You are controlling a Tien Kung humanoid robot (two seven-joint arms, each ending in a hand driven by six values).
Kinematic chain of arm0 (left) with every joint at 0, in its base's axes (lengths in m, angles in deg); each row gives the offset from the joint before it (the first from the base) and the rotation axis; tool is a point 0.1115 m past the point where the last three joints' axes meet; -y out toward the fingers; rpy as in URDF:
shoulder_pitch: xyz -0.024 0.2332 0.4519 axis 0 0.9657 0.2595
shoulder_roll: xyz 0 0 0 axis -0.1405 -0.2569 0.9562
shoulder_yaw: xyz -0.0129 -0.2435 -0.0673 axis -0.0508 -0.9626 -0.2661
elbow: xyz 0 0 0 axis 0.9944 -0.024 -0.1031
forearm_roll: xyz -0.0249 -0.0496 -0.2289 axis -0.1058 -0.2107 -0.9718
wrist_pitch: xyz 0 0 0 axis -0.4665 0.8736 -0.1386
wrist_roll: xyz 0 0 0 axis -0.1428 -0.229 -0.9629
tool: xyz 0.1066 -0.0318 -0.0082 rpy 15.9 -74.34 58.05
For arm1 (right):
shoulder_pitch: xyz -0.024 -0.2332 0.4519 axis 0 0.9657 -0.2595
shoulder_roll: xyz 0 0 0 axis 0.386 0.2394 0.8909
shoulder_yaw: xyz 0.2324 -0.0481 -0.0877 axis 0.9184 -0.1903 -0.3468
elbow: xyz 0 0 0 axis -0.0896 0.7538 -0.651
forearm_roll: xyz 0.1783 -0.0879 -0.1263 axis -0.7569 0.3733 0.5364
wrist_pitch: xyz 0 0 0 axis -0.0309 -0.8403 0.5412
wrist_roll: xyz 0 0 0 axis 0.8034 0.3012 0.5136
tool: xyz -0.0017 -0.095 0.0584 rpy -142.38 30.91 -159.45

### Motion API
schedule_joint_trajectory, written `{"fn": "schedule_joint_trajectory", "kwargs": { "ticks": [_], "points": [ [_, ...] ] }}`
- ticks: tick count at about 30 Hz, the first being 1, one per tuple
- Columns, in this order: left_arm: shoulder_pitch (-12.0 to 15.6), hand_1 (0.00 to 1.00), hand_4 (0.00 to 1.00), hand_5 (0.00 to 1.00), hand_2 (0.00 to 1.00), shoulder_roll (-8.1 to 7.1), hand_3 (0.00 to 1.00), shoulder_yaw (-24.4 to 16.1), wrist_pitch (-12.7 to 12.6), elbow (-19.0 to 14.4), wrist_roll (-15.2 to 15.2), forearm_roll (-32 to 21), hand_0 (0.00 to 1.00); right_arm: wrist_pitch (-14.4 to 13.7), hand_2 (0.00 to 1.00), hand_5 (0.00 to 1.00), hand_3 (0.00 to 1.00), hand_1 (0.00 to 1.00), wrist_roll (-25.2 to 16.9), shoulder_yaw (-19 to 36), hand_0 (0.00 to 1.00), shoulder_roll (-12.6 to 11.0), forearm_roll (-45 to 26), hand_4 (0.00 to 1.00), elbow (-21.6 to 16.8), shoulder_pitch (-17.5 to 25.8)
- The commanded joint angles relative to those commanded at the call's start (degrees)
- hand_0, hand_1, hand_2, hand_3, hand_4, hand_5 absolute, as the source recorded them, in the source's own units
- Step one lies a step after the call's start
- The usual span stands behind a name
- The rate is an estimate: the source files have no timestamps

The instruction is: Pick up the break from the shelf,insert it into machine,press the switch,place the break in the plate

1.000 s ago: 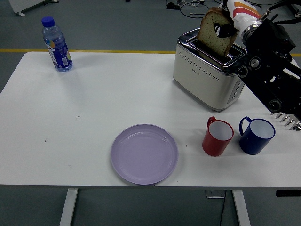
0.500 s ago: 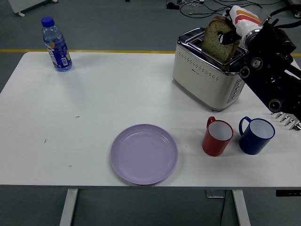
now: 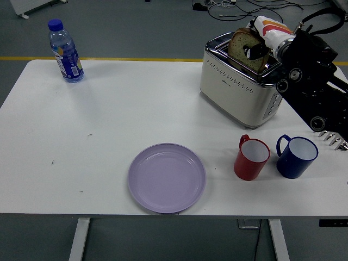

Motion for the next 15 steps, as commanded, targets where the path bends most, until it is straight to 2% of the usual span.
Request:
{"fn": "schedule_joint_trajectory", "kwargs": {
  "ticks": [4, 5, 15],
  "points": [
    [0.0, 0.679, 0.539, 0.998, 0.716, 0.0, 0.816, 0.0, 0.0, 0.0, 0.0, 0.0, 0.674, -1.0, 0.771, 0.139, 0.833, 0.671, -1.3, 0.1, 0.693, 0.0, -0.4, 0.729, -0.1, 0.1],
    [0.0, 0.68, 0.539, 0.998, 0.716, 0.0, 0.817, 0.1, 0.0, 0.0, 0.0, 0.0, 0.673, -1.4, 0.913, 0.181, 0.937, 0.78, -1.6, 0.2, 0.795, -0.1, -0.5, 0.766, -0.2, 0.2],
    [0.1, 0.679, 0.537, 0.998, 0.715, 0.0, 0.817, 0.0, 0.0, 0.0, -0.1, 0.2, 0.673, -3.2, 0.917, 0.189, 0.937, 0.783, -1.8, 0.8, 0.8, -0.8, -0.7, 0.778, -1.5, 0.9]
  ]
}}
